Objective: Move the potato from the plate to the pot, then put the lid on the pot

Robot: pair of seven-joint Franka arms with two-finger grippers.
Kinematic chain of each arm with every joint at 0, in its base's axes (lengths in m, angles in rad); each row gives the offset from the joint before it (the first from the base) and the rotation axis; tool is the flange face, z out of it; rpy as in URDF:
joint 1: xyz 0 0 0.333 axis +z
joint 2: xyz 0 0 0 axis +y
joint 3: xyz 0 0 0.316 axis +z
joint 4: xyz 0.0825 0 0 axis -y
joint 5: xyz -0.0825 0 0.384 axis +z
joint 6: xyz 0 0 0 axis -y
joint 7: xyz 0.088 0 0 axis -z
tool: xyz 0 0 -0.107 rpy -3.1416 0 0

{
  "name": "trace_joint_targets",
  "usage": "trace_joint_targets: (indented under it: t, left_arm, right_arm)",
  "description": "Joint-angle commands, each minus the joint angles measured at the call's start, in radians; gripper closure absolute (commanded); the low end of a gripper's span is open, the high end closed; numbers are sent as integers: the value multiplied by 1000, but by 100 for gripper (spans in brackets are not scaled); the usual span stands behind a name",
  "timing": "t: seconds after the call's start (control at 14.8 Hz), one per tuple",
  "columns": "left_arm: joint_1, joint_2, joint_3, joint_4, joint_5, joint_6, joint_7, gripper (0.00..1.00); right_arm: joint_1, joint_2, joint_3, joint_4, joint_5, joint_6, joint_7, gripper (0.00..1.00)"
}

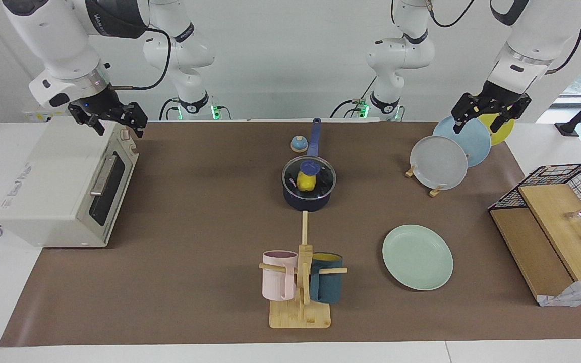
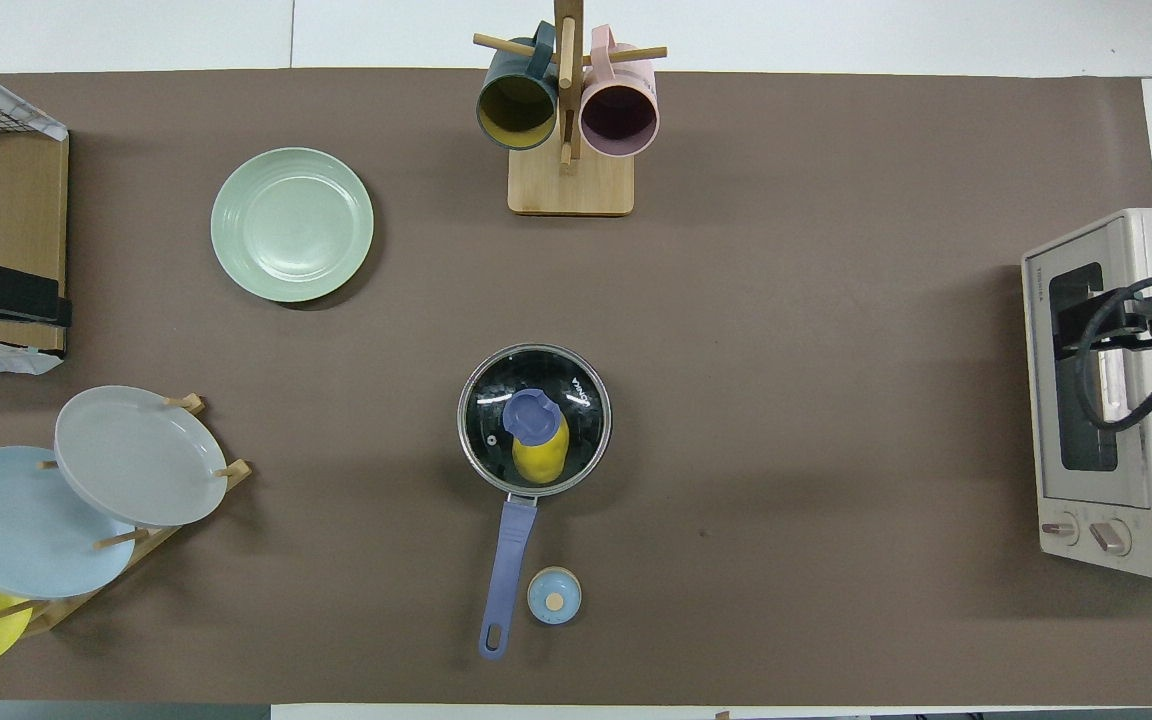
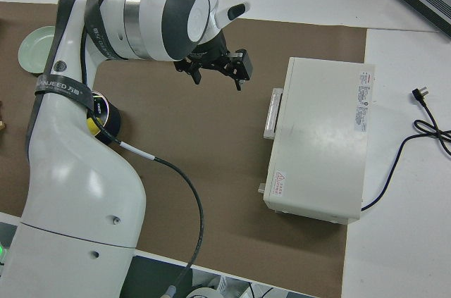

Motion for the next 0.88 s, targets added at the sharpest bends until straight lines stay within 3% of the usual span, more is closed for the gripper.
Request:
trace_joint_targets:
  t: [0.0,0.2,0.81]
  left_arm:
    - [9,-22,-4,-28,20,17,7,0]
    - [8,-24,-4,-34,20,11,7,0]
    - [8,-30,-4,-43,20,10,8,0]
  right_arm:
    - [-7,-13,9,-9,19,-15,-13,0]
    - [2,27,-3,3,16,-22,-13,0]
    - [13,11,-6,20,22,0,-15,0]
